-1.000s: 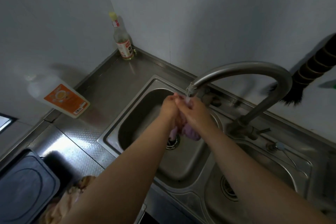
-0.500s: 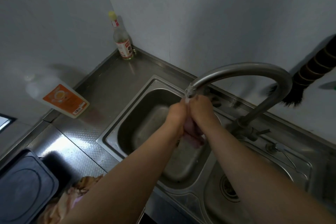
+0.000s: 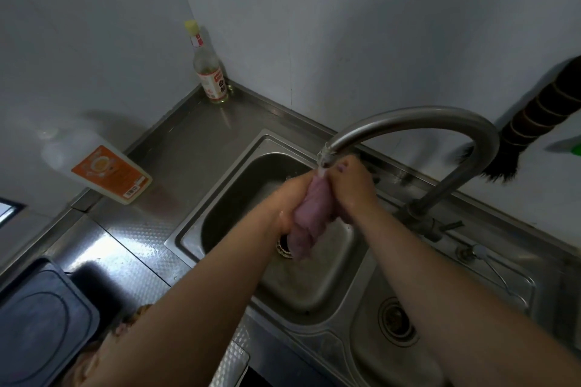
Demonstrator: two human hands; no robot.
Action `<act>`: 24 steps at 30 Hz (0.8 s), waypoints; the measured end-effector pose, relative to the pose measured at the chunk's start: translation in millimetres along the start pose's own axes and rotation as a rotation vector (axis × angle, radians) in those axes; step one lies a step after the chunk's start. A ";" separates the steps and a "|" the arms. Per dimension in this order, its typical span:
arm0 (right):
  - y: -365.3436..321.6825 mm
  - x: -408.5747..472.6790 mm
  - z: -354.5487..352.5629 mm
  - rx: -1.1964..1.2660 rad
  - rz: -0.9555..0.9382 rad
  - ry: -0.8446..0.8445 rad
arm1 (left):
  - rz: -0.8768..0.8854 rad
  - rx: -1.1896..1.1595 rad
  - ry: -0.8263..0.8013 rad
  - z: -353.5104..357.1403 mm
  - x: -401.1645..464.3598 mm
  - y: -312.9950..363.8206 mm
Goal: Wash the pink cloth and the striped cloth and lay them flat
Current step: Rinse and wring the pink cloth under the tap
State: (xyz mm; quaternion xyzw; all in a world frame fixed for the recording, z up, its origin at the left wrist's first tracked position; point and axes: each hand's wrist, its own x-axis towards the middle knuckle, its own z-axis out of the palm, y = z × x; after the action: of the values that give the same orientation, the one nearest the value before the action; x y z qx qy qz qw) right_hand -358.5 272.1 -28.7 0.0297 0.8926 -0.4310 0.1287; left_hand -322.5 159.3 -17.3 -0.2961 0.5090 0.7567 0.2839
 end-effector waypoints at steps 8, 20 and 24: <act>31.4 -1.5 -41.1 -0.022 -0.088 -0.738 | 0.095 0.472 -0.171 -85.1 -15.8 46.8; 29.4 1.3 -24.8 0.643 0.159 -0.452 | 0.211 0.365 -0.155 -77.4 10.2 22.3; 5.1 -22.0 -9.2 0.512 0.044 -0.246 | 0.221 0.015 0.171 -45.6 31.4 3.7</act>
State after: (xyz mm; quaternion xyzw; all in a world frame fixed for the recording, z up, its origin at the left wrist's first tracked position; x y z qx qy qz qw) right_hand -338.3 283.8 -21.5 0.0280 0.7317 -0.6398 0.2334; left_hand -338.8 119.3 -52.1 -0.2993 0.5666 0.7515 0.1570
